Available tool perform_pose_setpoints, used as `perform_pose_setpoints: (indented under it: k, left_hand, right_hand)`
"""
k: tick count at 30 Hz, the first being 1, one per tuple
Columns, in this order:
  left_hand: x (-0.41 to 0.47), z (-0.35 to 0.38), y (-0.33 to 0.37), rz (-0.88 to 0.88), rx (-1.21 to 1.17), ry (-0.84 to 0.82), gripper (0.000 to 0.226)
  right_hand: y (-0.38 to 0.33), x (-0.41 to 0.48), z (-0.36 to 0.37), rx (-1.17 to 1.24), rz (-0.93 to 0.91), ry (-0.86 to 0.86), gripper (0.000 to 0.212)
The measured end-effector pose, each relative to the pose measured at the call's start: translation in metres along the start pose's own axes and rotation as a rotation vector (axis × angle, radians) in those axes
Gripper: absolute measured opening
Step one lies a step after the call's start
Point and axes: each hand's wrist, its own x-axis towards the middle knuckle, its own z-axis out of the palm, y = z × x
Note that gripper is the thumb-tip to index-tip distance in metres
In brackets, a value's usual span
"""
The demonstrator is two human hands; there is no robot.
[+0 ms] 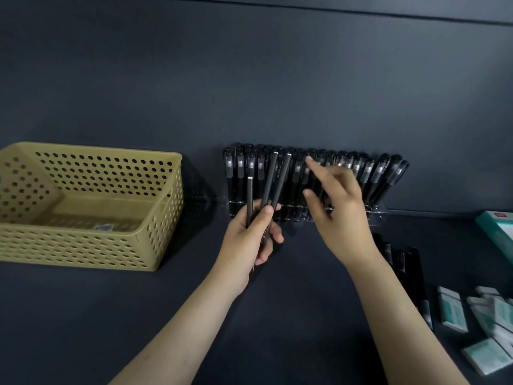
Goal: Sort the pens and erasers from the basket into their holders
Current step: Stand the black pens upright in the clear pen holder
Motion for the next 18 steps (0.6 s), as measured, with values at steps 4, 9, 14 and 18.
perform_pose_setpoints:
  k: [4, 9, 14, 18]
  left_hand:
    - [0.000, -0.001, 0.002, -0.047, -0.091, -0.045, 0.023]
    - [-0.004, -0.001, 0.006, -0.074, 0.031, -0.229, 0.024]
    - [-0.001, -0.001, 0.006, -0.095, -0.063, -0.108, 0.014]
    - [0.005, -0.006, 0.008, -0.074, -0.183, 0.012, 0.014]
  right_hand:
    - [-0.010, 0.001, -0.003, 0.099, 0.049, 0.014, 0.048]
    - [-0.026, 0.006, -0.012, 0.525, 0.310, -0.012, 0.028]
    - [-0.022, 0.012, -0.019, 0.885, 0.497, 0.101, 0.015]
    - [-0.003, 0.013, -0.034, 0.875, 0.598, -0.034, 0.014]
